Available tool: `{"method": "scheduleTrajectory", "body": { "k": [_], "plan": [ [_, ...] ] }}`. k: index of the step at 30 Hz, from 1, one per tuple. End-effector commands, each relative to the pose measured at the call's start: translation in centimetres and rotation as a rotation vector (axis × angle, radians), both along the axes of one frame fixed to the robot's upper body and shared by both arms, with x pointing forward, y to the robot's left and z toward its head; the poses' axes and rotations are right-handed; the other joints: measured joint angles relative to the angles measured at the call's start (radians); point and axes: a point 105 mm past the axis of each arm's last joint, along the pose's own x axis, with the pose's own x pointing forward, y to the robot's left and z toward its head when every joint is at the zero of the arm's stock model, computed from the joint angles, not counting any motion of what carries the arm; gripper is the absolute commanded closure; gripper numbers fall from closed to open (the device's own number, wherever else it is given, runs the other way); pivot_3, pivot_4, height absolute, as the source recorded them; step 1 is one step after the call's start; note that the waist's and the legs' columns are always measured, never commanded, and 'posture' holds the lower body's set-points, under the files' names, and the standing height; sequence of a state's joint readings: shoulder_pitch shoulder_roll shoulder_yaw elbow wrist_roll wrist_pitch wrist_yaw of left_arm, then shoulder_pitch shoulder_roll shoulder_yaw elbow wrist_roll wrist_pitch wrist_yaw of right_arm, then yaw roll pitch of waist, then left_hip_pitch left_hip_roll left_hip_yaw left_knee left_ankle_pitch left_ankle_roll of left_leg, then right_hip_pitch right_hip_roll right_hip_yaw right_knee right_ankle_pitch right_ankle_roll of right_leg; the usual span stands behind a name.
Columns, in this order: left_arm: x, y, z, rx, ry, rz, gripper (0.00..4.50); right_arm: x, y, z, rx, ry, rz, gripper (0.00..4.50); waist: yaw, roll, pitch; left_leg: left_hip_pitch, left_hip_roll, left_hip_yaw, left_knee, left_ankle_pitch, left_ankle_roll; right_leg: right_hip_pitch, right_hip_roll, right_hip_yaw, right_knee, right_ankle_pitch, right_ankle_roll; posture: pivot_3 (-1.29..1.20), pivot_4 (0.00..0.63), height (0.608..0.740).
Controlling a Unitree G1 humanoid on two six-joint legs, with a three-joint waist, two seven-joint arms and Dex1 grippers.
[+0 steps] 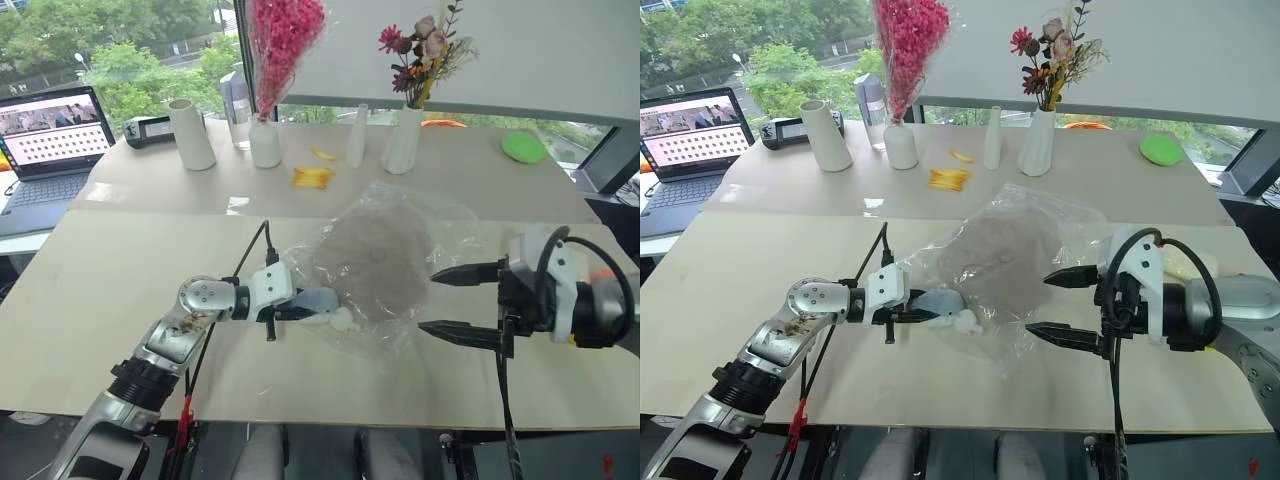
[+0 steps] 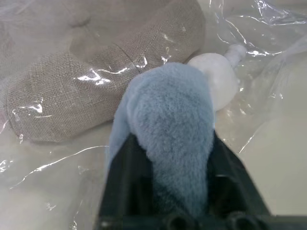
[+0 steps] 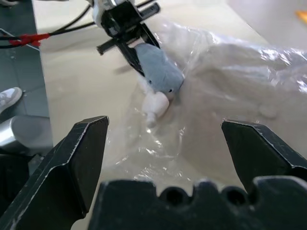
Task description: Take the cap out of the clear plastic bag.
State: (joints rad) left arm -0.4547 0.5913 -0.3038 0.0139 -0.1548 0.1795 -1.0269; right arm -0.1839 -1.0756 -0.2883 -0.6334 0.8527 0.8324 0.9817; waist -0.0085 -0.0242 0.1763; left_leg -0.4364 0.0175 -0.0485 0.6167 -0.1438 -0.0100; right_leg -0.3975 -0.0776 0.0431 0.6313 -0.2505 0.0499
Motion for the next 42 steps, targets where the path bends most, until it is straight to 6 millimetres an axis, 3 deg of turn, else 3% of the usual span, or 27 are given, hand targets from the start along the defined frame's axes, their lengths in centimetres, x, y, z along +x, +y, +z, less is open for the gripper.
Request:
{"method": "scheduleTrajectory", "body": {
  "k": [1,9,12,14,16,22,25,32,34,38,40,42],
  "plan": [
    [1.0,1.3,0.0,-0.001,0.019,0.084,4.30,-0.5,0.6,1.5,0.023,-0.033,0.048,0.00,0.000,0.000,0.000,0.000,0.000,0.000,0.000,0.000,0.000,0.000,0.000,0.000,0.000,0.000,-0.001,0.00,0.150,0.740],
    [2.2,5.0,4.3,-0.139,-0.002,0.230,4.36,0.5,1.6,5.4,0.312,-0.075,0.079,0.00,-0.006,0.000,0.000,0.001,0.001,0.000,0.000,0.001,0.001,0.000,0.001,0.000,0.000,0.004,0.003,0.00,0.150,0.740],
    [3.2,7.6,6.0,-0.155,-0.039,0.333,4.36,0.6,1.8,6.2,0.364,-0.071,0.094,0.00,-0.006,0.000,0.000,0.000,0.001,0.000,0.000,0.001,0.001,-0.001,0.001,0.000,0.000,0.004,0.003,0.00,0.150,0.740],
    [4.5,11.0,6.6,-0.156,-0.074,0.497,4.36,1.1,2.0,7.1,0.412,-0.094,0.091,0.00,-0.005,0.000,0.000,-0.001,0.001,0.000,0.000,0.001,0.001,-0.002,0.001,0.000,0.000,0.004,0.002,0.00,0.150,0.740],
    [5.4,14.1,6.4,-0.120,-0.100,0.642,4.36,1.6,2.0,7.6,0.431,-0.111,0.087,0.00,-0.007,0.000,0.000,-0.002,0.001,0.000,0.000,0.001,0.001,-0.004,0.001,0.000,0.001,0.004,0.002,0.00,0.150,0.740],
    [6.5,19.6,5.2,-0.150,-0.130,0.953,4.36,2.3,2.3,7.3,0.414,-0.110,0.089,0.00,-0.001,0.000,0.000,-0.003,0.000,0.000,0.000,0.001,0.001,-0.005,0.001,0.000,0.001,0.004,0.001,0.00,0.150,0.740],
    [7.3,23.8,5.4,-0.203,-0.254,1.220,4.36,2.6,2.5,7.2,0.407,-0.114,0.091,0.00,-0.002,-0.001,0.001,-0.003,0.000,0.000,0.000,0.001,0.001,-0.005,0.000,0.000,0.001,0.005,0.000,0.00,0.150,0.740],
    [8.4,25.0,3.1,-0.231,-0.257,1.363,4.36,3.1,2.6,7.8,0.413,-0.143,0.083,0.00,0.006,-0.001,0.000,-0.004,-0.001,0.000,0.000,0.001,0.000,-0.005,0.000,0.000,0.003,0.007,-0.002,0.00,0.150,0.740],
    [8.2,26.2,2.5,-0.222,-0.259,1.436,3.39,3.2,2.5,7.9,0.409,-0.156,0.077,0.00,0.005,-0.001,0.000,-0.004,-0.001,0.000,0.000,0.001,0.000,-0.005,0.000,0.000,0.003,0.007,-0.002,0.00,0.150,0.740],
    [7.6,28.6,2.4,-0.319,-0.257,1.590,1.92,3.2,2.4,7.9,0.407,-0.162,0.067,0.00,-0.008,-0.001,0.000,-0.003,-0.001,0.000,0.000,0.002,0.000,-0.007,0.000,0.001,0.009,0.007,-0.002,0.00,0.150,0.740],
    [7.6,28.6,3.0,-0.315,-0.296,1.575,1.32,3.2,2.3,7.9,0.407,-0.162,0.066,0.00,-0.012,-0.001,0.000,-0.001,-0.001,0.000,0.000,0.002,0.000,-0.007,0.001,0.001,0.011,0.007,-0.002,0.00,0.150,0.740],
    [8.1,27.1,3.7,-0.327,-0.308,1.487,0.67,3.3,2.2,7.8,0.405,-0.157,0.061,0.00,-0.013,-0.001,0.000,0.000,0.000,0.000,0.000,0.002,0.000,-0.007,0.001,0.001,0.012,0.007,-0.002,0.00,0.150,0.740]
  ]
}}
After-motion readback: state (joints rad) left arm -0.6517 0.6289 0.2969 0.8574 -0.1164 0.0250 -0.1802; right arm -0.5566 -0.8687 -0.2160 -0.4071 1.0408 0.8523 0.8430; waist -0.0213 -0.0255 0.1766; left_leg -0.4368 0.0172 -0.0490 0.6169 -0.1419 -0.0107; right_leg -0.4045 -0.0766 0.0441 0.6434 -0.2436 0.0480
